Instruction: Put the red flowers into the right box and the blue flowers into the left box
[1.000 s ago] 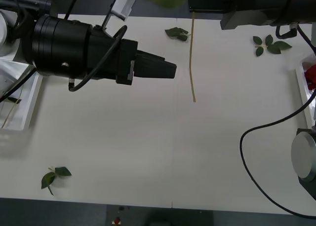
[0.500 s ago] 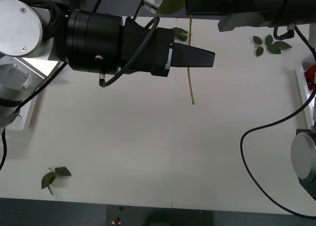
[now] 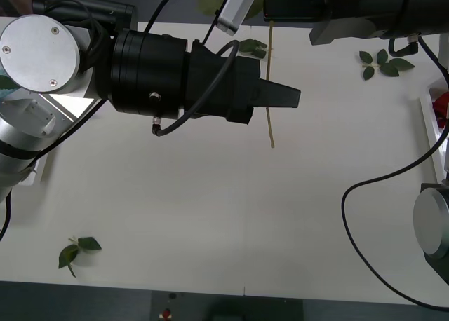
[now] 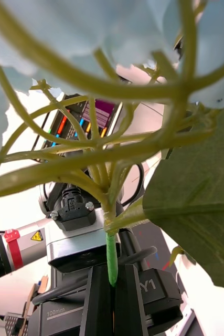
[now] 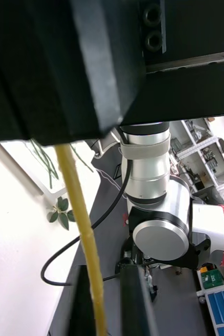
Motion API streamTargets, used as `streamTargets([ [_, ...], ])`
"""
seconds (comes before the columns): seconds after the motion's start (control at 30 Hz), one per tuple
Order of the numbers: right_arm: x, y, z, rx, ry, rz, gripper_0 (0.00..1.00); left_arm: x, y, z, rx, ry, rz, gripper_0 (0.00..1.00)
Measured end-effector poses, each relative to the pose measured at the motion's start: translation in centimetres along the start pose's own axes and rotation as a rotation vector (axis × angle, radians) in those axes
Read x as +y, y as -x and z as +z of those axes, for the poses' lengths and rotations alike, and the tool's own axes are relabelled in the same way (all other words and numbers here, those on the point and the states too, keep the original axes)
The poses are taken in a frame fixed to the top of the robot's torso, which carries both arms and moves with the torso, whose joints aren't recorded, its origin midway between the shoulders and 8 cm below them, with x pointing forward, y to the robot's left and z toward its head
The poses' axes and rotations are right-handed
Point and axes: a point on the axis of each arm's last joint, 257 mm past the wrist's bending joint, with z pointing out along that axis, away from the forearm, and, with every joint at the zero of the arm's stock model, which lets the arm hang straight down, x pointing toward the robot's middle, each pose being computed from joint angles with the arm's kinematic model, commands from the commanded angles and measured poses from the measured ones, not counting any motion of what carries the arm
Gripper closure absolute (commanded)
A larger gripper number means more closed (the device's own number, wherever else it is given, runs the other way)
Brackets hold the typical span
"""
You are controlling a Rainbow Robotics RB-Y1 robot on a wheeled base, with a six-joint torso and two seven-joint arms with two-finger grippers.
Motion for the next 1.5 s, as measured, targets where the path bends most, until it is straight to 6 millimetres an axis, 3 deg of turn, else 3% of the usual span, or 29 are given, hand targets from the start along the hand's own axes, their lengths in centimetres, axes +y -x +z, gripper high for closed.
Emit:
streamTargets([
  [0.27, 0.0, 0.0, 0.0, 0.000, 0.000, 0.000, 1.00, 0.2, 0.0, -0.2, 0.002, 0.008, 0.001, 1.00],
  [0.3, 0.0, 0.0, 0.0, 0.000, 0.000, 0.000, 0.91, 0.3, 0.0, -0.3, 0.002, 0.010, 0.001, 1.00],
  [0.33, 0.0, 0.0, 0.0, 0.000, 0.000, 0.000, 0.72, 0.3, 0.0, -0.3, 0.002, 0.012, 0.001, 1.00],
  [0.37, 0.0, 0.0, 0.0, 0.000, 0.000, 0.000, 0.60, 0.4, 0.0, -0.3, -0.001, 0.013, 0.001, 1.00],
  [0.43, 0.0, 0.0, 0.0, 0.000, 0.000, 0.000, 0.17, 0.4, 0.4, -0.4, -0.016, 0.015, 0.002, 1.00],
  [0.5, 0.0, 0.0, 0.0, 0.000, 0.000, 0.000, 0.01, 0.5, 0.7, -0.4, -0.027, 0.018, 0.003, 1.00],
  [0.77, 0.0, 0.0, 0.0, 0.000, 0.000, 0.000, 0.00, 1.2, 0.9, -0.7, -0.033, 0.046, 0.015, 1.00],
  [1.0, 0.0, 0.0, 0.0, 0.000, 0.000, 0.000, 0.00, 3.6, 1.5, -3.7, -0.035, 0.141, 0.033, 1.00],
  [1.2, 0.0, 0.0, 0.0, 0.000, 0.000, 0.000, 0.00, 5.1, 2.8, -9.2, -0.067, 0.217, -0.001, 1.00],
  [1.5, 0.0, 0.0, -0.1, -0.002, 0.000, 0.000, 0.00, 8.1, 1.1, -21.2, -0.107, 0.444, -0.092, 1.00],
])
